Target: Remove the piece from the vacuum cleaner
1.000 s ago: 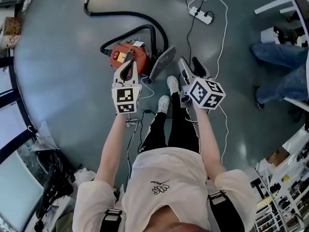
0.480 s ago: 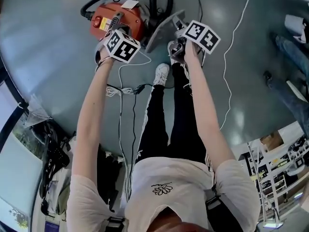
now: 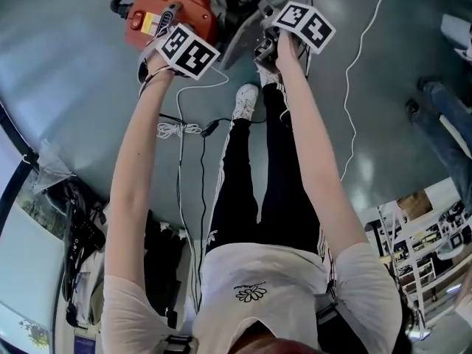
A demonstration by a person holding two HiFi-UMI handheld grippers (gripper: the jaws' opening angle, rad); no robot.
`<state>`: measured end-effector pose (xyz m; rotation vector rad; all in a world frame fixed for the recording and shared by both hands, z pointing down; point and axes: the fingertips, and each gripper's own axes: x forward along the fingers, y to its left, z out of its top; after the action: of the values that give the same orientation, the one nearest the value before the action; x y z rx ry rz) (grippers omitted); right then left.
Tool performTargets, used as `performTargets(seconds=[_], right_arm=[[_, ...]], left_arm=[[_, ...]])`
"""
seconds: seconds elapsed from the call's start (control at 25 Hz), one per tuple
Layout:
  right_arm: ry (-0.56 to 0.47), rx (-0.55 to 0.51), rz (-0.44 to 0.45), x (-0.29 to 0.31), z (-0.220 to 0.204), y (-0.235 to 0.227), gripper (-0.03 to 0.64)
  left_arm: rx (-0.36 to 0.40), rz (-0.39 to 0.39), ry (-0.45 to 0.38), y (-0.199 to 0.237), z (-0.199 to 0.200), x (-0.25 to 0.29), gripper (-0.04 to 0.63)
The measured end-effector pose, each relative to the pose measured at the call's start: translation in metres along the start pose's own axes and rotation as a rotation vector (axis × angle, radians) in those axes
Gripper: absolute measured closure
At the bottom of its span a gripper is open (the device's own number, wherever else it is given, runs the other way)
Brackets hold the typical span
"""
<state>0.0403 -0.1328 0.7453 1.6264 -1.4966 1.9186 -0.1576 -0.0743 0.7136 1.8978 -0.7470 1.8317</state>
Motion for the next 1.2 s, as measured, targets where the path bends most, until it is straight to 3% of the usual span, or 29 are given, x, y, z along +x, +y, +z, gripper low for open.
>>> performTargets(seconds=[0.2, 0.52, 0.68, 0.8, 0.88, 1.2], right_arm=[[-0.005, 0.029, -0.108, 0.02, -0.004, -0.01, 0.345], [0.025, 0.049, -0.243, 0.042, -0.017, -0.025, 0.347], [0.065, -0.024, -0.223, 0.045, -0.02, -0.02, 0.349], [0.071, -0.039, -0.195, 0.041, -0.021, -0.019, 0.531], [0.078, -0.019, -0.173, 0.041, -0.024, -0.02, 0.583], [0.098, -0.042, -0.1, 0.039, -0.024, -0.024, 0.594]], left_arm=[[0.097, 0.023, 0.015, -0.001, 0.001, -0.001, 0.595], [0.133, 0.019, 0.019, -0.001, 0.0, -0.002, 0.595], [0.126, 0.028, 0.009, 0.0, 0.002, -0.002, 0.595], [0.12, 0.027, 0.009, 0.0, 0.002, -0.001, 0.595], [0.117, 0.024, 0.009, 0.0, 0.001, -0.001, 0.595], [0.114, 0.017, 0.027, 0.001, 0.0, 0.0, 0.595]])
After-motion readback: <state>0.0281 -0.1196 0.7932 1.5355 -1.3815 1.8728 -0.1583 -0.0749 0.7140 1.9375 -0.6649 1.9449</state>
